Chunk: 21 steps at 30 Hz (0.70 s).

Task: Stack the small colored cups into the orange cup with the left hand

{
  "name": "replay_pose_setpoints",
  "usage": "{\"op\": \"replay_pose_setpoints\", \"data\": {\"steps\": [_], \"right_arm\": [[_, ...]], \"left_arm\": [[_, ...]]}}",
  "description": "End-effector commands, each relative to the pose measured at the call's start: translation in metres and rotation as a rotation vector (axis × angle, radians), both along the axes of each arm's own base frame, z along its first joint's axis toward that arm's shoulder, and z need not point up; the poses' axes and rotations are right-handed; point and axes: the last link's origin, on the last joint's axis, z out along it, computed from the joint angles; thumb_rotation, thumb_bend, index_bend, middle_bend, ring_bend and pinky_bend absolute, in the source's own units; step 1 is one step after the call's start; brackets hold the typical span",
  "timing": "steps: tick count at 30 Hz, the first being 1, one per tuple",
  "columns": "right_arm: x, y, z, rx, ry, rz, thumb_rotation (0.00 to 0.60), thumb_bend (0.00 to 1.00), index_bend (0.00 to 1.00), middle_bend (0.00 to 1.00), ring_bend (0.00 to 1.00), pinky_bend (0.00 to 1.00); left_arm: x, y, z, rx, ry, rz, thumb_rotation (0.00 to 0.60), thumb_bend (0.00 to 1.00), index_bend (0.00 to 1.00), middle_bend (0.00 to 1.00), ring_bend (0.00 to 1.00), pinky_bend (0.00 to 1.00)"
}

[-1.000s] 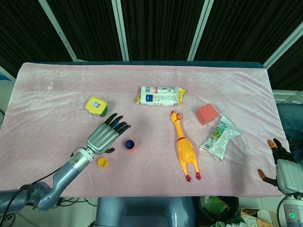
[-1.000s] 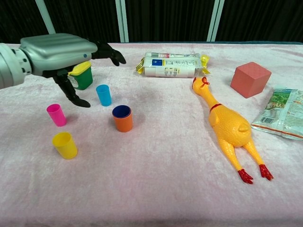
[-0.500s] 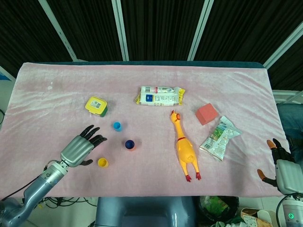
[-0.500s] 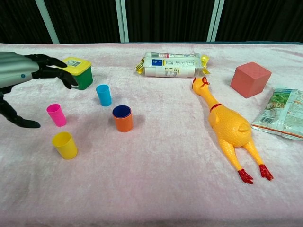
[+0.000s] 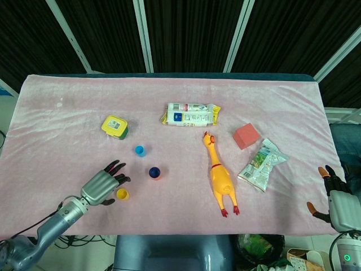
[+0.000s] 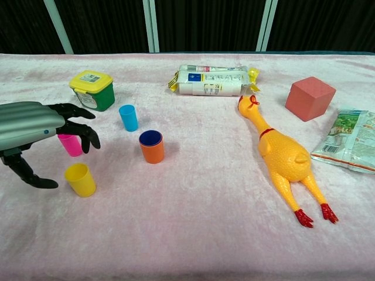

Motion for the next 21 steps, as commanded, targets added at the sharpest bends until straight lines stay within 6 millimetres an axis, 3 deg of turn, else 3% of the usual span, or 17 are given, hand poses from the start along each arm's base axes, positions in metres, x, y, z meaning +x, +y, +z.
{"op": "replay_pose_setpoints", "data": {"steps": [1,6,15,21], "right_arm": [[0.000,0.000,0.000,0.000,0.000,-0.001,0.600,0.19,0.00,0.01,0.12,0.17],[-0.001,0.000,0.000,-0.003,-0.003,-0.007,0.600,0.19,0.00,0.01,0.13,0.17],[0.000,0.000,0.000,-0.003,-0.003,-0.007,0.600,0.19,0.00,0.01,0.13,0.17],[0.000,0.000,0.000,-0.006,-0.006,-0.008,0.600,0.19,0.00,0.01,0.13,0.17]], "left_arm": [[0.000,0.001,-0.004,-0.006,0.009,-0.003,0.600,0.30,0.34,0.42,0.00,0.00],[-0.003,0.003,-0.007,0.005,0.032,-0.003,0.600,0.36,0.40,0.48,0.00,0.00],[0.002,0.004,-0.007,0.023,0.009,-0.027,0.600,0.37,0.50,0.55,0.06,0.00],[0.008,0.008,0.006,0.075,-0.053,-0.033,0.600,0.38,0.51,0.55,0.08,0.00]]}}
